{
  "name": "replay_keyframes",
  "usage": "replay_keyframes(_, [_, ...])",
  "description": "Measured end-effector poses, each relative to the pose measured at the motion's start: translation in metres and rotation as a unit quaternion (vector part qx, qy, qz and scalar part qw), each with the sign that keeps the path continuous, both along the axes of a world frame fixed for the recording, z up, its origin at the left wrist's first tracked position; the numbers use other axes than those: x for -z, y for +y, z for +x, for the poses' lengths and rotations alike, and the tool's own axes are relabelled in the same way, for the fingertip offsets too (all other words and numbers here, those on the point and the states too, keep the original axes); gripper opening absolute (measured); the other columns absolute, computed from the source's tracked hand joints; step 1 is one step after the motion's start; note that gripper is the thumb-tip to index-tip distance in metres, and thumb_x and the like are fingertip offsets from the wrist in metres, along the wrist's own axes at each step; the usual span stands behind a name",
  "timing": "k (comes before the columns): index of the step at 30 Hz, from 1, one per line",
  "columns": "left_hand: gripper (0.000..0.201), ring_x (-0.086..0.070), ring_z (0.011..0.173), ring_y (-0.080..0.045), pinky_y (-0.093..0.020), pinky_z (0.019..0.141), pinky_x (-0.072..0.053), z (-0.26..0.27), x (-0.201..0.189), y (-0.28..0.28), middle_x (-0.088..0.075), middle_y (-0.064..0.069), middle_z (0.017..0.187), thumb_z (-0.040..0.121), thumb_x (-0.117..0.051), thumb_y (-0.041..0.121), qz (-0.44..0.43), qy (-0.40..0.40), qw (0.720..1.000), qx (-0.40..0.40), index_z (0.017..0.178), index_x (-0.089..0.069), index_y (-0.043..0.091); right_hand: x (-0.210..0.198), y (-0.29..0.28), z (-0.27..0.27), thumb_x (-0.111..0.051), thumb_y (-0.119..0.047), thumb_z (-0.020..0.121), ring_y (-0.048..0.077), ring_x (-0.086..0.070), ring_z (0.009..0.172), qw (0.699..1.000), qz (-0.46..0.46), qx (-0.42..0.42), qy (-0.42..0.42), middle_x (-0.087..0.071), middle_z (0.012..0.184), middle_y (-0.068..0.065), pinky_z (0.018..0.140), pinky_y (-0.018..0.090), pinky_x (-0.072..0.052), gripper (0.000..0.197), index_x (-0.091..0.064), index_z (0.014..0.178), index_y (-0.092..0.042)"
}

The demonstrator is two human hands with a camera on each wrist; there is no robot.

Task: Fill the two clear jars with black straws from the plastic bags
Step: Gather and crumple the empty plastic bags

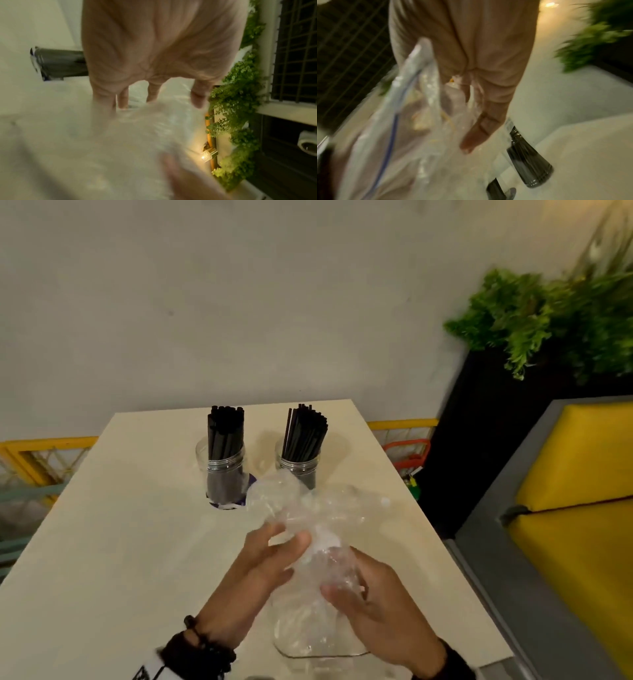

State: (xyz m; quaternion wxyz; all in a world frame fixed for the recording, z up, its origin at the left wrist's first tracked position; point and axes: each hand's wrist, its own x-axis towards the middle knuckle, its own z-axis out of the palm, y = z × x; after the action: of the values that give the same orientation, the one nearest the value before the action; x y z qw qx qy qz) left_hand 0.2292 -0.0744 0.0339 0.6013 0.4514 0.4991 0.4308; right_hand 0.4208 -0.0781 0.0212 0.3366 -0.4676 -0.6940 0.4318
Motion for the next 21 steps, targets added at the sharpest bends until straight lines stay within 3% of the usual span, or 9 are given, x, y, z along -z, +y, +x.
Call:
replay_keyframes(2, [0.07,-0.055,0.124,0.0,-0.029,0.099,-0.05,-0.01,-0.002,0.002,-0.055,0.022,0.13,0.056,-0.073,0.071,0.039,0.064,0.996,0.049,0.119,-0.052,0.048,-0.007,-0.006,0.013,-0.066,-0.026,0.092,0.006,-0.069,0.095,0.992,-0.101,-0.026,0.073,-0.073,0.105,-0.014,0.08,0.026,-0.056,0.03,-0.066,0.122,-0.024])
replay_keyframes(5, [0.081,-0.057,0.132,-0.017,-0.049,0.108,-0.049,-0.008,0.002,0.001,-0.059,0.012,0.14,0.061,-0.086,0.046,0.031,-0.028,0.981,0.192,0.132,-0.046,0.047,-0.017,-0.012,0.02,-0.065,-0.026,0.091,0.025,-0.07,0.096,0.982,-0.133,-0.044,0.124,-0.074,0.1,0.005,0.082,0.033,-0.056,0.028,-0.071,0.115,-0.013])
replay_keyframes(6, [0.09,-0.055,0.135,-0.019,-0.051,0.11,-0.047,-0.004,0.005,0.0,-0.058,0.008,0.144,0.063,-0.089,0.035,0.027,-0.056,0.974,0.217,0.139,-0.043,0.042,-0.018,-0.013,0.02,-0.065,-0.025,0.089,0.027,-0.068,0.091,0.98,-0.133,-0.03,0.144,-0.073,0.094,0.006,0.081,0.034,-0.056,0.027,-0.073,0.11,-0.009])
replay_keyframes(9, [0.099,-0.06,0.131,-0.021,-0.037,0.104,-0.052,0.009,0.02,-0.001,-0.065,-0.001,0.138,0.06,-0.093,0.014,-0.002,-0.092,0.969,0.23,0.145,-0.042,0.026,-0.02,-0.019,0.016,-0.071,-0.032,0.084,0.014,-0.064,0.074,0.98,-0.11,0.037,0.162,-0.073,0.079,-0.005,0.069,0.028,-0.053,0.025,-0.077,0.1,-0.013])
replay_keyframes(11, [0.088,-0.067,0.121,-0.025,-0.033,0.096,-0.055,0.019,0.027,-0.002,-0.073,-0.006,0.126,0.057,-0.091,0.012,-0.015,-0.079,0.972,0.221,0.137,-0.053,0.02,-0.02,-0.03,0.011,-0.073,-0.03,0.084,0.006,-0.057,0.061,0.99,-0.031,0.126,0.063,-0.067,0.073,-0.008,0.06,0.022,-0.048,0.011,-0.072,0.094,-0.027])
replay_keyframes(12, [0.083,-0.069,0.116,-0.024,-0.032,0.094,-0.056,0.023,0.03,-0.002,-0.075,-0.005,0.121,0.056,-0.091,0.012,-0.015,-0.064,0.974,0.219,0.132,-0.057,0.02,-0.02,-0.036,0.011,-0.077,-0.029,0.082,0.003,-0.054,0.06,0.983,0.012,0.181,-0.015,-0.064,0.08,-0.01,0.058,0.017,-0.045,0.018,-0.065,0.095,-0.035])
replay_keyframes(15, [0.069,-0.074,0.102,-0.006,-0.016,0.08,-0.056,0.032,0.031,-0.001,-0.079,0.008,0.109,0.064,-0.091,-0.002,-0.007,-0.005,0.967,0.253,0.121,-0.063,0.024,-0.031,-0.054,0.02,-0.092,-0.046,0.055,-0.002,-0.053,0.077,0.95,0.013,0.275,-0.15,-0.04,0.102,-0.03,0.059,0.012,-0.046,0.075,-0.034,0.102,-0.057])
replay_keyframes(18, [0.074,-0.07,0.11,-0.002,-0.016,0.086,-0.055,0.045,0.023,0.003,-0.075,0.011,0.119,0.07,-0.091,0.008,-0.003,0.04,0.951,0.307,0.134,-0.057,0.026,-0.052,-0.064,0.053,-0.089,-0.067,0.032,0.008,-0.061,0.075,0.962,-0.081,0.214,-0.147,-0.05,0.101,-0.026,0.055,0.017,-0.05,0.106,-0.028,0.117,-0.055])
replay_keyframes(21, [0.061,-0.071,0.108,-0.002,-0.011,0.085,-0.052,0.068,0.02,0.012,-0.076,0.013,0.118,0.076,-0.087,0.006,0.034,0.074,0.944,0.32,0.128,-0.062,0.028,-0.059,-0.072,0.086,-0.072,-0.088,0.018,0.014,-0.061,0.062,0.934,-0.025,0.264,-0.239,-0.06,0.071,-0.005,0.051,0.02,-0.049,0.101,-0.042,0.104,-0.043])
